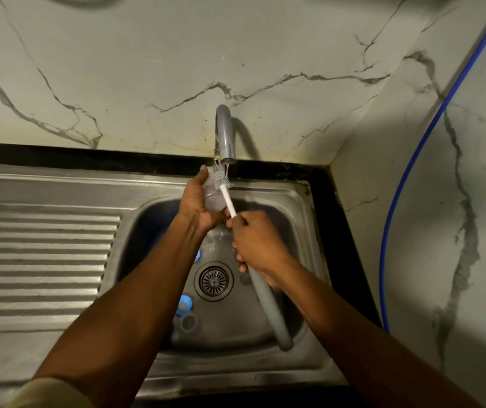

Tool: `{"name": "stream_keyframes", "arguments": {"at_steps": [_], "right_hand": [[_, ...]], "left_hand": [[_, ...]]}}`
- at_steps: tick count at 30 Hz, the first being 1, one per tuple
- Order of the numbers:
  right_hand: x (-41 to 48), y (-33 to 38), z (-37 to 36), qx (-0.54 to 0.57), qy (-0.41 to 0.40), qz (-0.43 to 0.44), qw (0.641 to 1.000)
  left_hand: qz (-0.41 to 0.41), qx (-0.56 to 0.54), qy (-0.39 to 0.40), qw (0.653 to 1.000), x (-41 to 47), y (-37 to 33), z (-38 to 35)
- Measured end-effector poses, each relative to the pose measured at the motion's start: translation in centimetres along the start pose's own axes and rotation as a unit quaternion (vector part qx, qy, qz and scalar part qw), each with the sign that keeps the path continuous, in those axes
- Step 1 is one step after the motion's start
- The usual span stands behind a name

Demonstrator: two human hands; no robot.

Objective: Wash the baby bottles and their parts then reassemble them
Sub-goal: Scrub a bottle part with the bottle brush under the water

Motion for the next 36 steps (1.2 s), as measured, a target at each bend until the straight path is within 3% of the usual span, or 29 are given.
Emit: {"name": "stream_keyframes", "arguments": {"at_steps": [2,5,8,12,16,21,25,29,33,36], "right_hand": [[-1.4,-0.5,-0.9,-0.04,0.039,0.014,0.998],[0.4,-0.2,0.1,-0.013,-0.019,0.001,1.0],[1.0,0.2,0.2,0.035,-0.028,-0.011,0.999],[-1.5,-0.7,-0.4,-0.02,0.018,-0.002,1.0],[0.3,0.0,1.6,0.062,-0.038,-0.038,0.997],[-1.8,-0.2,0.5,0.024,0.024,-0.015,0.999],[0.7,0.3,2.3,0.072,-0.048,-0.039,0.996],[-1.3,0.1,0.6,-0.012,0.019,-0.004,1.0],[0.3,-0.3,1.5,0.013,-0.048,-0.01,0.999],[0.3,-0.8,1.5,0.038,-0.038,-0.024,0.998]], "left_hand": [[-0.003,-0.005,-0.029,1.0,0.3,-0.5,1.1],[-0.03,0.032,-0.056,0.997,0.7,-0.1,1.2],[-0.039,0.02,-0.043,0.998,1.0,-0.1,0.3],[-0.025,-0.009,-0.011,1.0,1.3,-1.4,1.1],[-0.024,0.036,-0.008,0.999,0.8,-0.2,-0.8],[0.012,0.034,-0.012,0.999,1.1,-0.9,0.6],[0.025,0.048,0.013,0.998,0.4,0.5,-0.3],[0.001,-0.004,-0.05,0.999,0.8,-0.5,1.5],[0.009,0.025,0.018,0.999,0.5,0.4,-0.3],[-0.022,0.045,0.038,0.998,0.0,0.1,-1.4]]}}
Point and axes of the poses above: each hand's wrist, its own x-axis towards the middle knuckle, its own z-axis out of the back of the hand, y = z × x, the point moved 7 cm from there along x, towards the middle knuckle, and after that the axes turned 8 degrees about z, right-handed, at the moved point
